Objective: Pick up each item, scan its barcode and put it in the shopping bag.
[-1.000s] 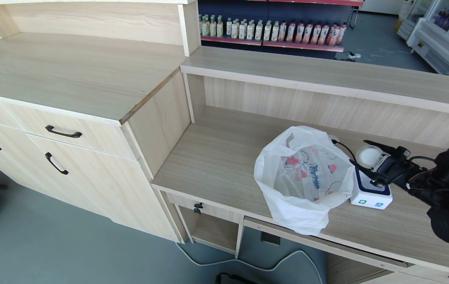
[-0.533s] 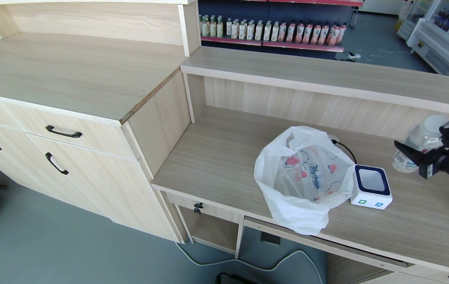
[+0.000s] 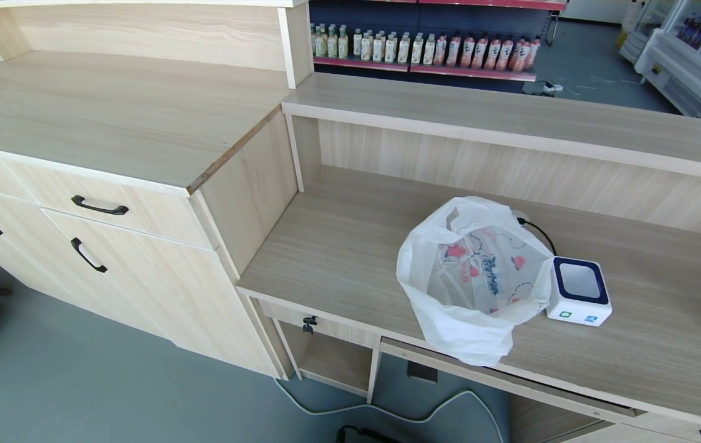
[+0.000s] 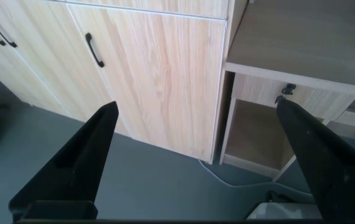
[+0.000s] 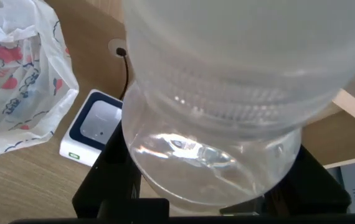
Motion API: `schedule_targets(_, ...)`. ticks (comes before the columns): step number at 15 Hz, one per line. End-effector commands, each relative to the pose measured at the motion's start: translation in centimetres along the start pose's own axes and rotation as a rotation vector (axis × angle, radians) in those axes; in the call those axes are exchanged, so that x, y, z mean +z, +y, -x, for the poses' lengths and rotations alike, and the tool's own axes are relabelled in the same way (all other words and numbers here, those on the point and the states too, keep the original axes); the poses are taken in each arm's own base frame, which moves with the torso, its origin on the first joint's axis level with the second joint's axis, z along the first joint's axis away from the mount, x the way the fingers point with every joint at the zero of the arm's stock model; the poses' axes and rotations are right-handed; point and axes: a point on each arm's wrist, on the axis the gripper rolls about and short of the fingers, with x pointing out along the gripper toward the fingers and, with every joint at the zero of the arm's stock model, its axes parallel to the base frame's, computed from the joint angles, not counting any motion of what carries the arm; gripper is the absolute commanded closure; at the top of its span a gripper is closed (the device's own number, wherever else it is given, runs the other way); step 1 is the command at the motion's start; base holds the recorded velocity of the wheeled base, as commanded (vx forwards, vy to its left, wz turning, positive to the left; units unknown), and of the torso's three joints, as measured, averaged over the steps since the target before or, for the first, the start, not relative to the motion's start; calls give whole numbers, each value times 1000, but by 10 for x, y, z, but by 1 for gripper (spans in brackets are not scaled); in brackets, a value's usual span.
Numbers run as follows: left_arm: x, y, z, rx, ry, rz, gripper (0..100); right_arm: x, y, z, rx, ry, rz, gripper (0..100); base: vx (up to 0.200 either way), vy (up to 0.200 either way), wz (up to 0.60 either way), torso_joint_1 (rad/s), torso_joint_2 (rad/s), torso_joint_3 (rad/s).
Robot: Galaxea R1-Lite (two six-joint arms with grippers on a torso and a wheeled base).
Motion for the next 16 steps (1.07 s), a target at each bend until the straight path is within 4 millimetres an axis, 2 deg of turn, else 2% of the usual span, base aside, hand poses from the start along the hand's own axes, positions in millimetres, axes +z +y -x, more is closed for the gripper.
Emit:
schedule_targets(1,0,0,0,0,-1,0,0,5,-2,7,-27,-13,12,100,0,0,0,0,0,0)
schedule_targets(5,0,0,0,0,-1,0,0,5,-4,8,-39,-15,20,100,0,0,0,0,0,0)
schedule_targets(10,0,0,0,0,-1,0,0,3,-1,-6,-29,-54,30,100,0,0,600,2,5,3)
schedule_targets(11,0,0,0,0,-1,0,0,4,3,-12,-9,-75,25,100,0,0,600,7,2,2)
schedule_targets(14,0,0,0,0,-1,0,0,-1,19,-34,100,-70,-109,100,0,0,0,0,0,0)
schedule_targets(15,0,0,0,0,-1,0,0,-9,32,-49,164,-43,-201,100,0,0,0,0,0,0)
schedule_targets(16,0,0,0,0,-1,0,0,-13,37,-55,184,-30,-225,100,0,0,0,0,0,0)
